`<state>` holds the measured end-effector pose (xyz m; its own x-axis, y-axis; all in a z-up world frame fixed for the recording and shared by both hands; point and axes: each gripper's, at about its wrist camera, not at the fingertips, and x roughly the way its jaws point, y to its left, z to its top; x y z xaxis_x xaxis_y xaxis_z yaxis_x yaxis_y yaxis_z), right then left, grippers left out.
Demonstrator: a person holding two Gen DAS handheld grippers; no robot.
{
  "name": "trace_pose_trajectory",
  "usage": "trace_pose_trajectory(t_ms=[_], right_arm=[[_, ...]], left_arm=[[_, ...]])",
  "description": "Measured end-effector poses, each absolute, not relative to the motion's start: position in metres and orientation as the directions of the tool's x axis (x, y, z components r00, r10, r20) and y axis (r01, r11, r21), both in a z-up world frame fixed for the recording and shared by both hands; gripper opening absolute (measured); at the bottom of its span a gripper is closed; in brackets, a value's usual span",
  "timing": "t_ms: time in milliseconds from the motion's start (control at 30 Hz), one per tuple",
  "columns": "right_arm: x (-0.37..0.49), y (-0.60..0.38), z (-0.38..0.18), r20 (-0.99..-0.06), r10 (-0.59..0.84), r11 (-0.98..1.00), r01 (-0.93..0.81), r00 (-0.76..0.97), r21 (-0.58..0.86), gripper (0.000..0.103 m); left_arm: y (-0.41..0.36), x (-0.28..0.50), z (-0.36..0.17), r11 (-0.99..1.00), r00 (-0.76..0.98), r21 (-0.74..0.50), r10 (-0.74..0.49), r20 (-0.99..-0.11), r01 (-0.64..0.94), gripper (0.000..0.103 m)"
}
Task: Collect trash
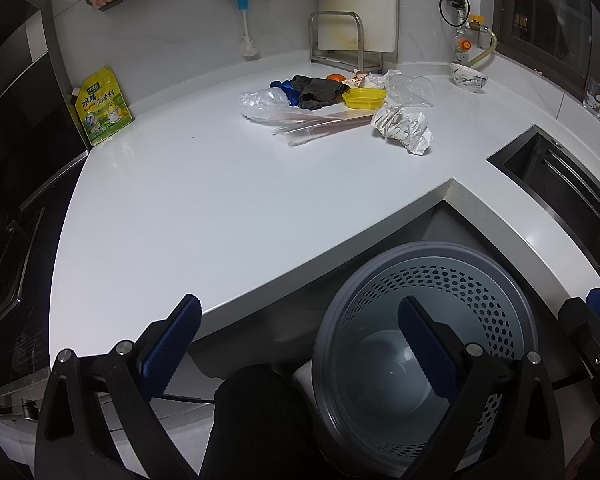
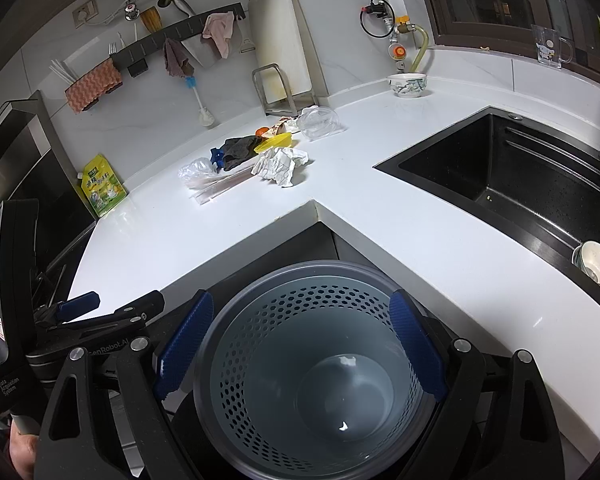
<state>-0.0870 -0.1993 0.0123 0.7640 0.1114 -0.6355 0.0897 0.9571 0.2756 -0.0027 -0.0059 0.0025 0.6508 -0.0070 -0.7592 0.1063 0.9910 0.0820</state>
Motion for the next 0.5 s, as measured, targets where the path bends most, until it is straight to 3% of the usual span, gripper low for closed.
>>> trace_pose_trajectory(t_ms=[500], right_arm=[[-0.060, -0.200, 0.018, -0.619, 0.136, 0.964, 0.041, 0.773, 0.264, 0.086]], left_arm=[[0.012, 0.022, 0.010, 0.997, 0.674, 0.047, -0.011, -0.738, 0.068, 0.097]])
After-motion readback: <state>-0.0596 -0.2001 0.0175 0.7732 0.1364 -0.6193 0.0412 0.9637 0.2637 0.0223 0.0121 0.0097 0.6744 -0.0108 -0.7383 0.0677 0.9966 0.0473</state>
